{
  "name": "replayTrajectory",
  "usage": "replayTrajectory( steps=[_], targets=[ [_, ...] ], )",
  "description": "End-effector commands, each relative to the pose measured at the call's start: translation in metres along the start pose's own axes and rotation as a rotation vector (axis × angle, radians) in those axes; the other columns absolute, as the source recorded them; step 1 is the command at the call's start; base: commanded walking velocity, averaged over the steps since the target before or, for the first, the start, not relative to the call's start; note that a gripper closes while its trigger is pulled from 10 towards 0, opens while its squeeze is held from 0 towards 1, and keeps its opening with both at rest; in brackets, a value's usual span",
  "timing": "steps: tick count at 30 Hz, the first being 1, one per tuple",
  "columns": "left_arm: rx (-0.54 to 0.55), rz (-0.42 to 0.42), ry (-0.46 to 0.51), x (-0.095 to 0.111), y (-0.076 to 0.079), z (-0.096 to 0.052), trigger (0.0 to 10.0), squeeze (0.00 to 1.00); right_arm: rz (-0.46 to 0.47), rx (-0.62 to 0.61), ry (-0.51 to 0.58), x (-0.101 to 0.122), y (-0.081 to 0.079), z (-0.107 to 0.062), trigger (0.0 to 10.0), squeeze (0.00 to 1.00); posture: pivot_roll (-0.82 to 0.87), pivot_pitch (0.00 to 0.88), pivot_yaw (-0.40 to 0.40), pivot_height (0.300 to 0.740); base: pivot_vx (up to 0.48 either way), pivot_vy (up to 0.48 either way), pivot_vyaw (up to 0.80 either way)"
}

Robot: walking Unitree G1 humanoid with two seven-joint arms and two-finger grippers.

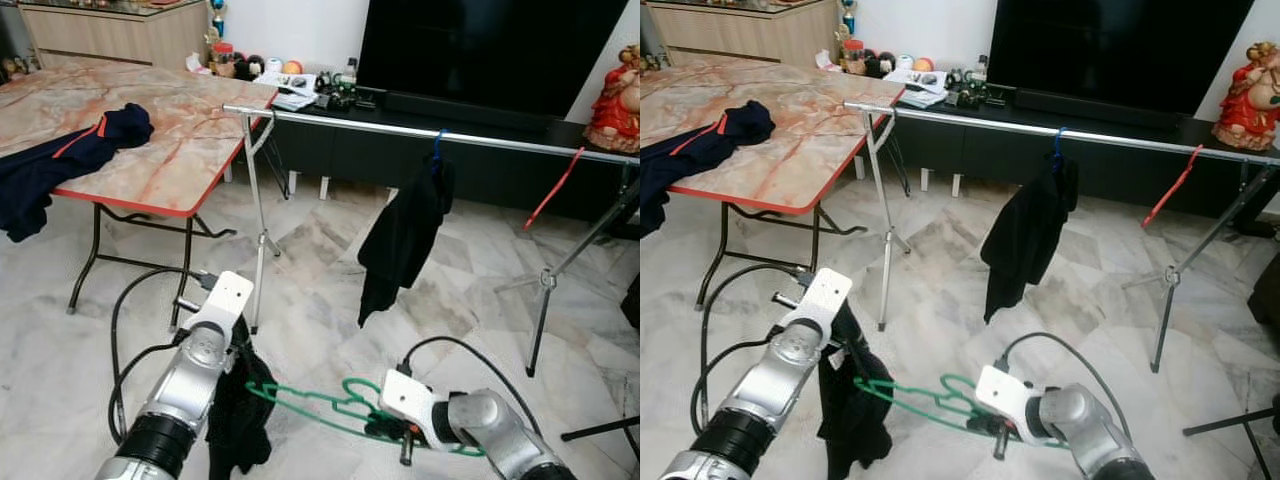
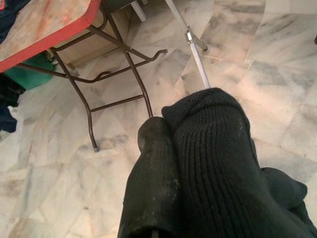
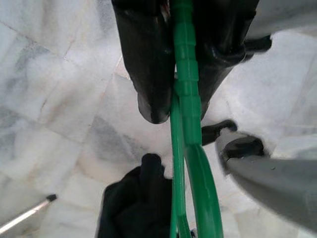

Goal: Hang hanger

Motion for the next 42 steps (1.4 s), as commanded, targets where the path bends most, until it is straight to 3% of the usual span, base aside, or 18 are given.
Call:
replayTrajectory(
  steps=[1, 7, 9, 12, 13, 14, 15, 18, 19, 20, 21, 23, 24, 26, 29, 31, 38, 42],
  targets=[
    [0.060, -0.005, -0.015, -0.012, -0.015, 0.001, 0.0, 0.00, -0.003, 0.035, -0.028, -0.011, -0.006, -0.004, 0.0, 0.00, 0.17, 0.005, -0.087, 0.740, 0.000, 0.000, 0.00],
    [0.090, -0.039, -0.005, -0.020, -0.023, 0.000, 0.0, 0.00, 0.035, -0.045, -0.076, -0.023, 0.001, -0.007, 0.0, 0.00, 0.17, 0.006, -0.083, 0.740, 0.000, 0.000, 0.00],
    [0.103, -0.101, 0.070, -0.017, -0.027, -0.006, 0.0, 0.00, 0.154, -0.229, -0.090, -0.032, 0.015, -0.009, 0.0, 0.00, 0.17, 0.006, -0.081, 0.740, 0.000, 0.000, 0.00],
    [0.114, -0.092, 0.092, -0.016, -0.028, -0.011, 0.4, 0.00, 0.242, -0.316, -0.084, -0.038, 0.017, -0.007, 0.0, 0.00, 0.17, 0.010, -0.074, 0.740, 0.000, 0.000, 0.00],
    [0.113, -0.109, 0.102, -0.016, -0.027, -0.013, 3.5, 0.00, 0.318, -0.362, -0.066, -0.042, 0.015, -0.004, 0.0, 0.00, 0.18, 0.010, -0.072, 0.740, 0.000, 0.000, 0.00],
    [0.099, -0.148, 0.118, -0.016, -0.023, -0.017, 8.8, 0.00, 0.418, -0.426, -0.050, -0.047, 0.012, 0.000, 0.0, 0.00, 0.18, 0.009, -0.064, 0.740, 0.000, 0.000, 0.00],
    [0.069, -0.183, 0.134, -0.013, -0.019, -0.019, 10.0, 0.00, 0.487, -0.471, -0.046, -0.050, 0.010, 0.002, 0.0, 0.00, 0.18, 0.009, -0.061, 0.740, 0.000, 0.000, 0.00],
    [-0.030, -0.331, 0.221, 0.000, -0.007, -0.028, 10.0, 0.00, 0.680, -0.606, -0.034, -0.061, 0.002, 0.009, 0.4, 0.00, 0.17, 0.007, -0.044, 0.740, 0.000, 0.000, 0.00],
    [-0.030, -0.331, 0.221, 0.000, -0.007, -0.028, 10.0, 0.00, 0.680, -0.606, -0.034, -0.061, 0.002, 0.009, 0.4, 0.00, 0.17, 0.007, -0.044, 0.740, 0.000, 0.000, 0.00],
    [-0.089, -0.391, 0.277, 0.009, -0.001, -0.034, 10.0, 0.00, 0.831, -0.686, -0.044, -0.072, -0.008, 0.012, 8.9, 0.00, 0.18, 0.007, -0.031, 0.740, 0.000, 0.000, 0.00],
    [-0.107, -0.407, 0.295, 0.012, 0.000, -0.037, 10.0, 0.00, 0.904, -0.714, -0.049, -0.077, -0.014, 0.015, 10.0, 0.00, 0.18, 0.005, -0.024, 0.740, 0.000, 0.000, 0.00],
    [-0.116, -0.415, 0.306, 0.014, 0.001, -0.040, 10.0, 0.00, 0.952, -0.731, -0.052, -0.081, -0.019, 0.016, 10.0, 0.00, 0.18, 0.002, -0.014, 0.740, 0.000, 0.000, 0.00],
    [-0.125, -0.442, 0.323, 0.015, 0.000, -0.044, 10.0, 0.00, 1.056, -0.775, -0.087, -0.091, -0.036, 0.022, 10.0, 0.00, 0.19, 0.000, 0.006, 0.740, 0.000, 0.000, 0.00],
    [-0.116, -0.451, 0.338, 0.014, -0.004, -0.047, 10.0, 0.00, 1.095, -0.807, -0.137, -0.100, -0.052, 0.025, 10.0, 0.00, 0.19, 0.000, 0.015, 0.740, 0.000, 0.000, 0.00],
    [-0.105, -0.461, 0.348, 0.013, -0.008, -0.050, 10.0, 0.00, 1.128, -0.825, -0.159, -0.104, -0.062, 0.027, 10.0, 0.00, 0.18, 0.000, 0.020, 0.740, 0.000, 0.000, 0.00],
    [-0.092, -0.508, 0.354, 0.012, -0.013, -0.053, 10.0, 0.00, 1.190, -0.838, -0.224, -0.115, -0.085, 0.031, 10.0, 0.00, 0.16, 0.000, 0.014, 0.740, 0.000, 0.000, 0.00],
    [-0.062, -0.576, 0.323, 0.006, -0.011, -0.053, 10.0, 0.00, 1.160, -0.813, -0.244, -0.116, -0.091, 0.032, 10.0, 0.00, 0.20, 0.000, -0.024, 0.740, 0.000, 0.000, 0.00],
    [-0.053, -0.556, 0.314, 0.002, -0.016, -0.052, 10.0, 0.00, 1.158, -0.815, -0.227, -0.113, -0.088, 0.034, 10.0, 0.00, 0.21, 0.000, -0.022, 0.740, 0.000, 0.100, 0.00]
  ],
)
Point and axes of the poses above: a point about 5 cm out from each wrist's last joint towards the gripper, its own z axis pointing out of the wrist towards the gripper, its own x axis along the axis of the wrist's last joint, y = z × x, the point moved 2 cm from there along z, pointing out of the wrist towards the gripper, and after that the axes turned 6 degrees about -z, right-handed, at the moved point
